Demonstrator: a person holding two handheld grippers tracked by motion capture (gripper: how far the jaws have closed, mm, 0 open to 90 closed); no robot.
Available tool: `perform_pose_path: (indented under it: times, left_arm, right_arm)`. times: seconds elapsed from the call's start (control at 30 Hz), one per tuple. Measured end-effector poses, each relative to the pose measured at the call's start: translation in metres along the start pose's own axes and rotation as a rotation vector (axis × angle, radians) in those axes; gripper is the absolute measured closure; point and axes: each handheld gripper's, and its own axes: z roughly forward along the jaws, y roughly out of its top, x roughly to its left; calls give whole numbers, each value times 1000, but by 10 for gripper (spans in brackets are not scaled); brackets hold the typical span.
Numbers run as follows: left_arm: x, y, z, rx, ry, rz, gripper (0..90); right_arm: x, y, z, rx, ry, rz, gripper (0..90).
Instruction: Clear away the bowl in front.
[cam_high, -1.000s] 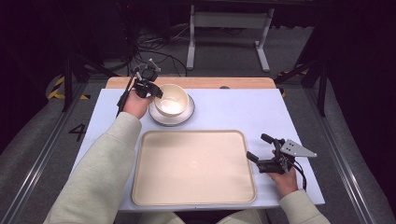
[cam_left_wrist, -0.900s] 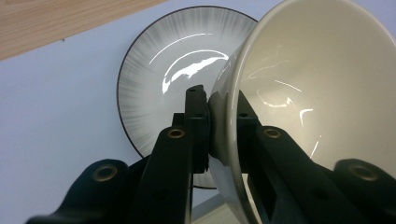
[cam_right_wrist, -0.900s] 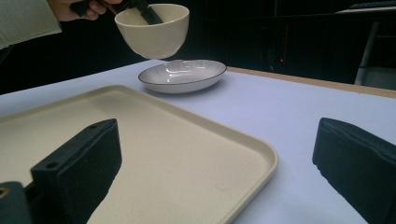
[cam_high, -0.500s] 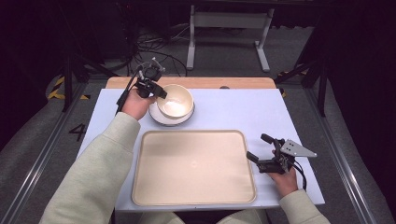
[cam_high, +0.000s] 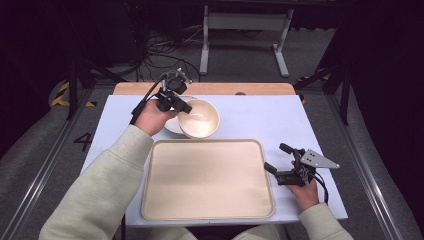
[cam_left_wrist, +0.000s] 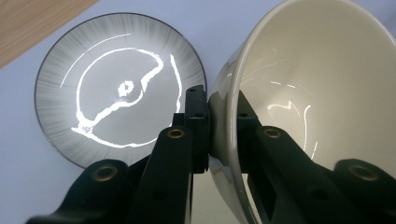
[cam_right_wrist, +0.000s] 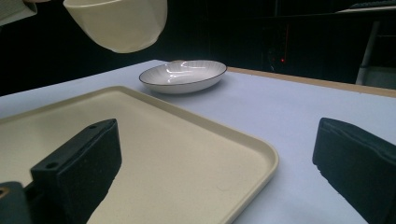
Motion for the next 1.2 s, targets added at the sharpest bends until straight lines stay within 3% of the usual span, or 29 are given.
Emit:
perform_pose_path:
  times: [0.2,0.23,0.33,0.5,0.7,1.2]
  left_arm:
    - [-14,-2,-4,5,-18,49,826]
    - [-21,-2,-5,10,-5,86,826]
    - [-29,-2,-6,22,-1,121,825]
    - [-44,-3,-8,47,-41,194,825]
    - [-59,-4,-12,62,-46,263,825]
    - [-79,-7,-11,96,-84,378,825]
  right_arm:
    - [0,0,0,-1,3,2,14]
    - [0,0,0,-1,3,2,14]
    - [0,0,0,-1,2,-1,14]
    - [0,0,0,-3,2,-2,14]
    - [0,0,0,-5,4,-1,14]
    - [0,0,0,-6,2,2,14]
